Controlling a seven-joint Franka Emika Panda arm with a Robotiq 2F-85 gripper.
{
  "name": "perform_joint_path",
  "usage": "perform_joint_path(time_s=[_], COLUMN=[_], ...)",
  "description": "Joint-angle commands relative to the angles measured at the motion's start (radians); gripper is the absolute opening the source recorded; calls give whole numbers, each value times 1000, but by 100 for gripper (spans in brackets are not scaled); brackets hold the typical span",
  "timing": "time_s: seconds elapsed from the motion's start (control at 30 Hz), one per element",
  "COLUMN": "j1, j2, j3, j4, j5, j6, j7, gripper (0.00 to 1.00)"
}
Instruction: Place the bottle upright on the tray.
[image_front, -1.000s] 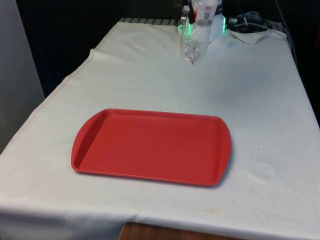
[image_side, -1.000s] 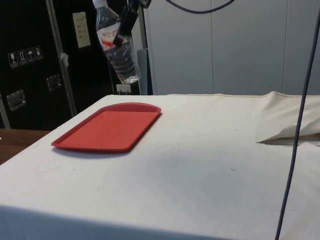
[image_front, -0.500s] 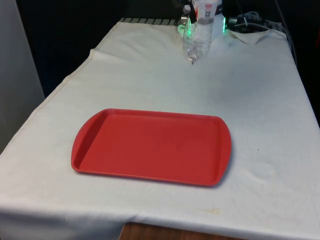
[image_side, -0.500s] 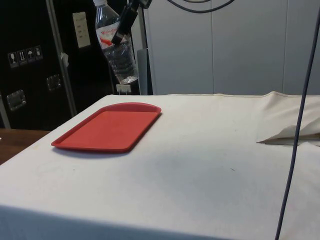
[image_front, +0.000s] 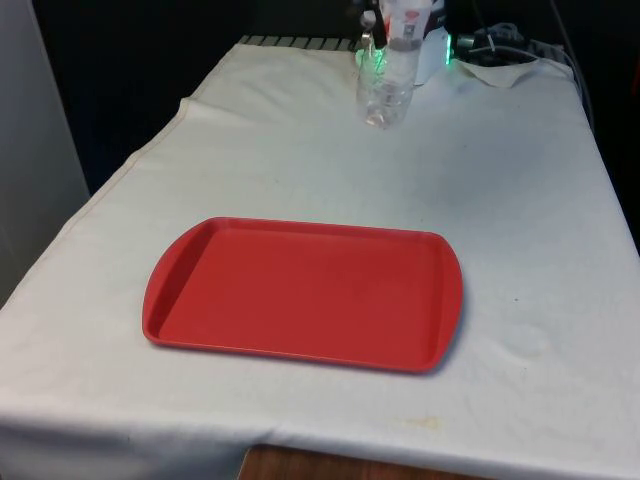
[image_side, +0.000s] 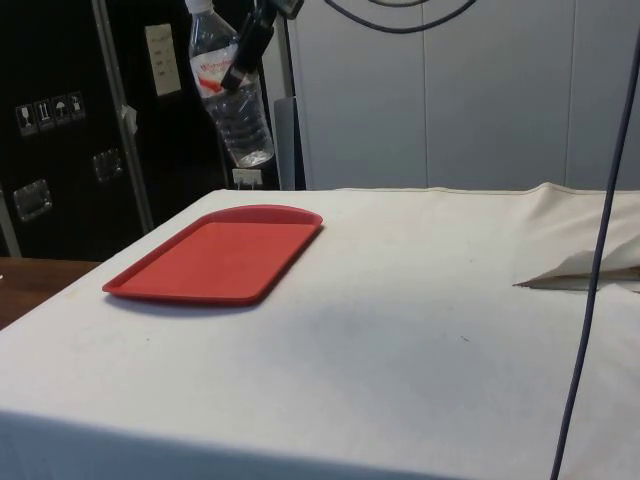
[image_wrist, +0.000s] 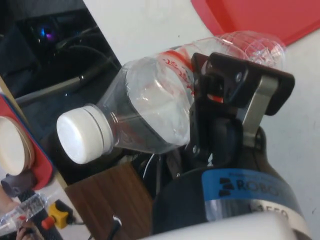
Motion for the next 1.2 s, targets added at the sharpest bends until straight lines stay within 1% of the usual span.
perform_joint_path(time_s=[0.0,0.07,0.13,0.2,0.23,0.27,0.43,0.47,0.5,0.7,0.73,0.77,0.8,1.0,1.03,1.07,1.17], j1=[5,7,8,11,5,12,16,9,16,20,20,13,20,20,15,20,19], j2=[1,6,7,10,14,11,16,21,17,37,42,48,47,82,84,92,107], j3=[3,4,5,6,3,7,13,10,14,18,18,14,19,21,14,21,22], j4=[-2,-5,-5,-8,-7,-9,-15,-16,-16,-23,-24,-28,-24,-17,-26,-15,-11], j5=[16,20,21,23,1,24,31,5,32,55,60,25,63,81,45,85,91], j6=[33,59,67,92,69,99,147,128,154,193,198,183,203,234,219,243,258], j7=[-12,-15,-15,-17,-1,-17,-20,-1,-20,-24,-25,-2,-25,-26,-3,-25,-24], gripper=[36,36,36,36,36,36,36,36,36,36,36,36,36,36,36,36,36])
